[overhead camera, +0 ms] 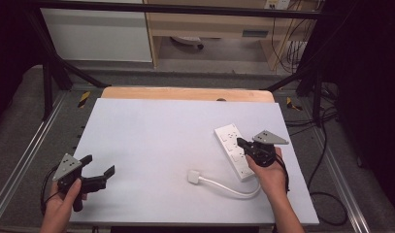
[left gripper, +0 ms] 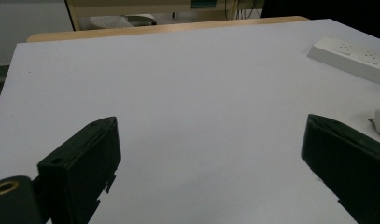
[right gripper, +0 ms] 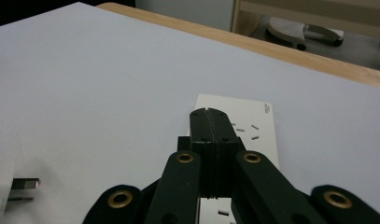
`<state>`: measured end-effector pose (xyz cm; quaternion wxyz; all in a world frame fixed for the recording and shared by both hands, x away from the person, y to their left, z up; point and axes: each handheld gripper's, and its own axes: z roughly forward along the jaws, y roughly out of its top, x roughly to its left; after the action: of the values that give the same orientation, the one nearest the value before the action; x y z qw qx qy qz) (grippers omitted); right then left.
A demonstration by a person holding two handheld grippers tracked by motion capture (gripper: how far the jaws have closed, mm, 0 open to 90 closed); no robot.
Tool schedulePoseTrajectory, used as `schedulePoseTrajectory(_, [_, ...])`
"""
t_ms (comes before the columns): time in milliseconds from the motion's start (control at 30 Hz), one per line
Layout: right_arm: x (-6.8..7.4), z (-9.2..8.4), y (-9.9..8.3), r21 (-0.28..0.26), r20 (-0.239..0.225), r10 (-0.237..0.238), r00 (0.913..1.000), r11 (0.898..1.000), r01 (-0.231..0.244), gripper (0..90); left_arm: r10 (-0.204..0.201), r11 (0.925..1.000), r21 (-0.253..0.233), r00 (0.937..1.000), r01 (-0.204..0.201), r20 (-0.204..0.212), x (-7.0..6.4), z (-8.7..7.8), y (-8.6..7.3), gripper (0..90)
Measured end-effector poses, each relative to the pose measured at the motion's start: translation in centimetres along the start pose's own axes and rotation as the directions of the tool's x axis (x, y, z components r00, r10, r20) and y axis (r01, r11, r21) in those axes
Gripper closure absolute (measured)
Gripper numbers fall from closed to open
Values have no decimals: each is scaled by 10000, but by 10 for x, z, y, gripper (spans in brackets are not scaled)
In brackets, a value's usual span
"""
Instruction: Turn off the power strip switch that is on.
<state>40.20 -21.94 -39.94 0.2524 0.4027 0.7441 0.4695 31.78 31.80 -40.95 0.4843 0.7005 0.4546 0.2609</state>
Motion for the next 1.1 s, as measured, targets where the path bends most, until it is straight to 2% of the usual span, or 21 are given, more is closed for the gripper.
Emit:
schedulePoseTrajectory(400, [0,7,-7,525,-38,42,10000,9986,-40,900,-1,10000,3,10000,1,4,0,0,0,46])
schedulePoseTrajectory(1100, [1,14,-13,972,-112,-9,9999,9953,20,900,37,10000,27,10000,-37,16,0,0,0,46])
